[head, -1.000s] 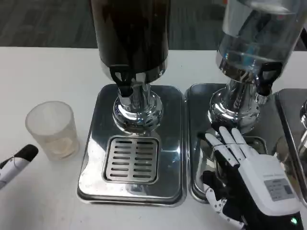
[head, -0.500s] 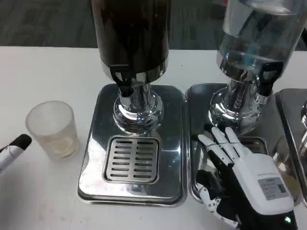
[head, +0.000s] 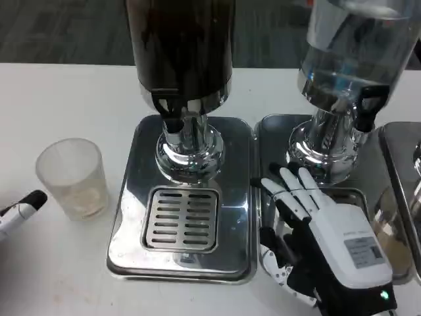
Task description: Grasp the cup under the faucet to collect the drink, then remove the cup.
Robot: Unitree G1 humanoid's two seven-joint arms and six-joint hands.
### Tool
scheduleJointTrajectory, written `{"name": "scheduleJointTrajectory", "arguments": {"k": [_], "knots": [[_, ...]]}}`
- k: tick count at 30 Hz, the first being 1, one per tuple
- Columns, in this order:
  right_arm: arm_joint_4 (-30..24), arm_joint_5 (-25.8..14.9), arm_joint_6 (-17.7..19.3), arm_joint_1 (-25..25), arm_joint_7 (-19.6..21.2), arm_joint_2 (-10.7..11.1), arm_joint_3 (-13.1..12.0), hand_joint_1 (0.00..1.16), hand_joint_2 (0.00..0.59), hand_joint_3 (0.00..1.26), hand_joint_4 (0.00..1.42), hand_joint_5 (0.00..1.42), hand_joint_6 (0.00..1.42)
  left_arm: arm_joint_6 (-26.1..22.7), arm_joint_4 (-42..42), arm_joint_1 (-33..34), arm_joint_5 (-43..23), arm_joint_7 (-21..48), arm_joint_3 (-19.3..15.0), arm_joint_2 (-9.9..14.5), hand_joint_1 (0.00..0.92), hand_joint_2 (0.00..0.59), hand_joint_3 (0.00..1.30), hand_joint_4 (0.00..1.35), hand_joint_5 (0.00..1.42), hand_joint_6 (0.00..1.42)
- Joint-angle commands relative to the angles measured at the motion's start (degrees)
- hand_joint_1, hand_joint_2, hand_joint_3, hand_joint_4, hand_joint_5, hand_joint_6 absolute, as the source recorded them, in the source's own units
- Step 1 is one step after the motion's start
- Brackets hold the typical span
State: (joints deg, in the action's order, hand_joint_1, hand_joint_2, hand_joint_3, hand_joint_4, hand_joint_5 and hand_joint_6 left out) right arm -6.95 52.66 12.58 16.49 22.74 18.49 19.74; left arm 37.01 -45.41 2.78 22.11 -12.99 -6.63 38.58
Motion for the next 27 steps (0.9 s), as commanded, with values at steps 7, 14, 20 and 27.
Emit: {"name": "scheduleJointTrajectory", "arguments": {"k": [7, 14, 20, 27], "knots": [[0.02, 0.94, -0.49, -0.54, 0.63, -0.72, 1.22, 0.59, 0.561, 0.2, 0.06, 0.02, 0.23, 0.68, -5.79, 5.66, 1.76, -0.88, 3.59, 2.41, 0.08, 0.033, 0.0, 0.0, 0.08, 0.17], [-0.21, 1.0, -0.47, -0.74, 0.07, -0.52, 1.52, 0.59, 0.561, 0.2, 0.06, 0.03, 0.23, 0.96, -7.69, 7.88, 2.17, -1.2, 5.85, 3.02, 0.086, 0.031, 0.0, 0.0, 0.09, 0.17], [-0.47, 0.38, -0.05, -0.82, -0.03, 0.21, 0.89, 0.58, 0.561, 0.2, 0.07, 0.03, 0.23, 1.86, -7.99, 8.17, 2.97, -3.34, 7.18, 2.89, 0.091, 0.03, 0.0, 0.0, 0.1, 0.17], [0.1, -2.35, 2.21, -0.86, -0.59, 3.28, -0.99, 0.58, 0.556, 0.2, 0.07, 0.03, 0.23, 2.88, -6.52, 7.96, 4.24, -6.04, 8.94, 0.97, 0.114, 0.046, 0.0, 0.0, 0.13, 0.2]]}}
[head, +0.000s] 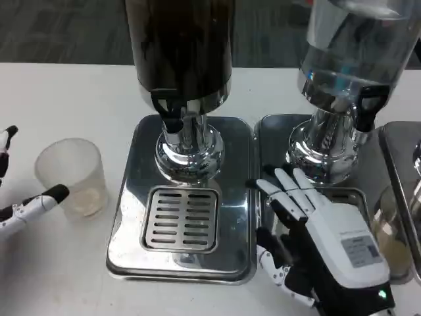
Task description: Grasp the cup under the faucet to collect the drink, then remove the cup.
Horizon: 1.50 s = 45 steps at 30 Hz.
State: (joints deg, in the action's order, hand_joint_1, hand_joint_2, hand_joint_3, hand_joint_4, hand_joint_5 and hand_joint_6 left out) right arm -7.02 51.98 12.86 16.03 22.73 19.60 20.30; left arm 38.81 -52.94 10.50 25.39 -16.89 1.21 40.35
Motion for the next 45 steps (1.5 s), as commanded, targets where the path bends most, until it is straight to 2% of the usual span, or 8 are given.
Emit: {"name": "scheduleJointTrajectory", "arguments": {"k": [1, 10, 22, 42, 45], "knots": [[0.16, -1.97, 2.18, -0.59, -0.71, 2.53, -1.76, 0.58, 0.556, 0.2, 0.07, 0.03, 0.23, 1.16, 1.21, 0.2, 1.0, -2.44, 1.3, -1.03, 0.115, 0.047, 0.0, 0.0, 0.13, 0.2], [-0.05, -2.86, 2.83, -0.83, -1.23, 3.43, -2.41, 0.58, 0.55, 0.2, 0.08, 0.03, 0.23, 3.19, -0.46, 0.58, 0.24, -3.02, 2.37, -1.17, 0.12, 0.052, 0.0, 0.0, 0.16, 0.22], [-0.94, -3.18, 3.27, -0.02, -1.61, 3.62, -3.12, 0.57, 0.549, 0.2, 0.08, 0.04, 0.23, 4.1, -3.6, 3.31, -0.24, 0.66, 3.69, -1.21, 0.118, 0.045, 0.0, 0.0, 0.16, 0.22], [-1.54, -3.38, 3.82, 1.07, -1.75, 3.57, -4.4, 0.57, 0.548, 0.2, 0.08, 0.05, 0.23, -0.55, -7.6, 9.66, 1.58, 2.23, 9.38, -3.02, 0.112, 0.039, 0.0, 0.0, 0.21, 0.24], [-1.55, -3.44, 3.86, 1.09, -1.81, 3.46, -4.37, 0.57, 0.545, 0.2, 0.09, 0.05, 0.24, -1.26, -7.69, 9.96, 1.6, 1.76, 10.08, -3.03, 0.135, 0.039, 0.0, 0.01, 0.23, 0.24]]}}
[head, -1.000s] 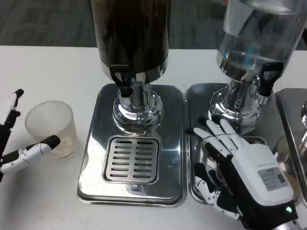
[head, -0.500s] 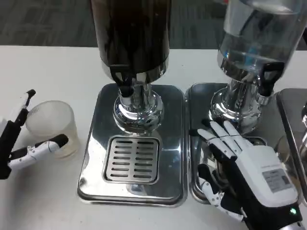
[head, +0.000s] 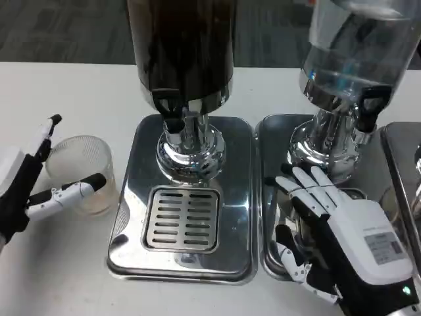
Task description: Grasp the cup under the faucet to collect the drink, then remove the cup.
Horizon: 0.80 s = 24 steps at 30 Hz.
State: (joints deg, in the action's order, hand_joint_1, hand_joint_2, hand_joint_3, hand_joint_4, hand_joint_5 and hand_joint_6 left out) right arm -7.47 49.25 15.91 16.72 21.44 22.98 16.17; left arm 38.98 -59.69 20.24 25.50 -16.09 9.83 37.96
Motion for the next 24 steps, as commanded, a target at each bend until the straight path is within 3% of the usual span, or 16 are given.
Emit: {"name": "scheduleJointTrajectory", "arguments": {"k": [1, 17, 22, 24], "knots": [[-1.09, -0.75, 0.84, 0.37, -0.61, 0.05, -0.24, 0.57, 0.544, 0.2, 0.09, 0.05, 0.24, -1.65, -0.88, 0.26, 1.54, 0.65, 1.61, -0.65, 0.142, 0.042, 0.0, 0.02, 0.24, 0.25], [-0.71, -0.81, 0.44, -0.08, -0.47, -0.88, -0.78, 0.62, 0.545, 0.21, 0.09, 0.05, 0.25, -3.73, -0.88, 1.19, 3.91, -3.14, 4.09, -0.46, 0.27, 0.047, 0.0, 0.05, 0.32, 0.31], [-0.76, -1.38, 0.55, 0.0, -0.74, -0.8, -1.06, 0.62, 0.545, 0.21, 0.09, 0.05, 0.25, -3.53, -1.41, 1.42, 3.87, -3.91, 4.21, -0.96, 0.31, 0.057, 0.0, 0.13, 0.39, 0.4], [-0.89, -1.44, 0.57, 0.2, -0.68, -0.71, -1.15, 0.63, 0.545, 0.21, 0.09, 0.05, 0.25, -3.15, -1.77, 1.49, 3.69, -4.4, 4.19, -1.24, 0.325, 0.064, 0.06, 0.19, 0.44, 0.44]]}}
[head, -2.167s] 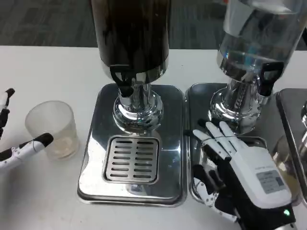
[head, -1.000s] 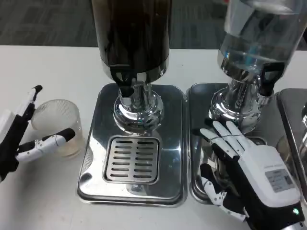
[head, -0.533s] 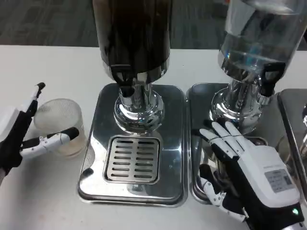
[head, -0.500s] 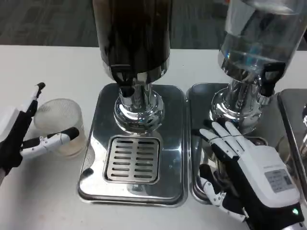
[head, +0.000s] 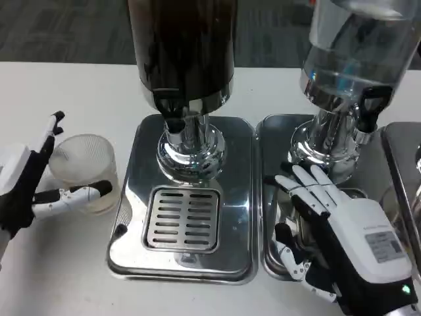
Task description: Grasp the cup under the faucet to collect the drink, then remove the cup.
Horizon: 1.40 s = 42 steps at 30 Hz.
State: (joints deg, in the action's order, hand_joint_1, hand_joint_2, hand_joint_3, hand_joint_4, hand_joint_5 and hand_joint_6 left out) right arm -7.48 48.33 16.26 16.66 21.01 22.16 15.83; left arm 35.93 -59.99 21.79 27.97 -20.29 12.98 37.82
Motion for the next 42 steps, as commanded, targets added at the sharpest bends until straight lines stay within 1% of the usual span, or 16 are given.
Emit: {"name": "scheduleJointTrajectory", "arguments": {"k": [1, 5, 7, 10, 14, 21, 28, 39, 42], "knots": [[-0.89, -0.68, 0.23, 0.36, -0.3, 0.11, -0.85, 0.63, 0.545, 0.21, 0.09, 0.05, 0.25, 0.32, -1.83, -0.02, 0.97, -0.41, 0.94, -1.33, 0.334, 0.067, 0.11, 0.23, 0.49, 0.49], [-1.26, -0.5, 0.27, 0.84, -0.23, 0.24, -0.88, 0.63, 0.545, 0.21, 0.09, 0.05, 0.25, 1.44, -2.74, 0.01, 0.31, -1.26, 0.68, -1.86, 0.349, 0.078, 0.23, 0.34, 0.64, 0.76], [-1.31, -0.67, 0.39, 0.93, -0.21, 0.21, -0.94, 0.63, 0.545, 0.21, 0.09, 0.05, 0.25, 2.05, -3.06, -0.09, 0.02, -2.2, 0.42, -2.08, 0.352, 0.083, 0.3, 0.42, 0.72, 0.88], [-1.3, -0.78, 0.49, 0.98, -0.25, 0.13, -0.94, 0.64, 0.545, 0.21, 0.09, 0.05, 0.23, 2.82, -3.26, -0.38, 0.01, -4.13, 0.0, -2.22, 0.34, 0.088, 0.35, 0.48, 0.78, 0.98], [-1.3, -0.75, 0.72, 0.95, -0.07, 0.19, -0.92, 0.64, 0.545, 0.21, 0.09, 0.05, 0.23, 3.59, -3.17, -0.78, 0.0, -6.13, -0.45, -2.24, 0.34, 0.089, 0.4, 0.53, 0.83, 1.04], [-1.16, -1.06, 0.84, 0.95, -0.13, 0.29, -1.14, 0.64, 0.553, 0.21, 0.09, 0.05, 0.23, 4.78, -3.78, -1.15, -0.32, -7.86, -0.9, -2.66, 0.358, 0.112, 0.47, 0.6, 0.89, 1.13], [-0.89, -0.96, 0.9, 0.7, -0.17, 0.27, -1.03, 0.64, 0.556, 0.21, 0.09, 0.05, 0.23, 6.92, -4.09, -2.08, -0.58, -10.42, -1.68, -2.79, 0.401, 0.118, 0.54, 0.68, 0.96, 1.23], [-0.65, -1.25, 1.18, 0.66, -0.35, 0.05, -0.86, 0.64, 0.556, 0.21, 0.09, 0.05, 0.23, 9.55, -0.83, -5.68, -0.31, -13.15, -4.03, -0.83, 0.394, 0.11, 0.56, 0.68, 0.98, 1.25], [-0.74, -1.34, 1.23, 0.78, -0.41, 0.01, -0.83, 0.64, 0.556, 0.21, 0.09, 0.05, 0.23, 10.94, 1.5, -7.51, -0.49, -13.61, -4.95, -0.13, 0.393, 0.11, 0.56, 0.7, 0.99, 1.26]]}}
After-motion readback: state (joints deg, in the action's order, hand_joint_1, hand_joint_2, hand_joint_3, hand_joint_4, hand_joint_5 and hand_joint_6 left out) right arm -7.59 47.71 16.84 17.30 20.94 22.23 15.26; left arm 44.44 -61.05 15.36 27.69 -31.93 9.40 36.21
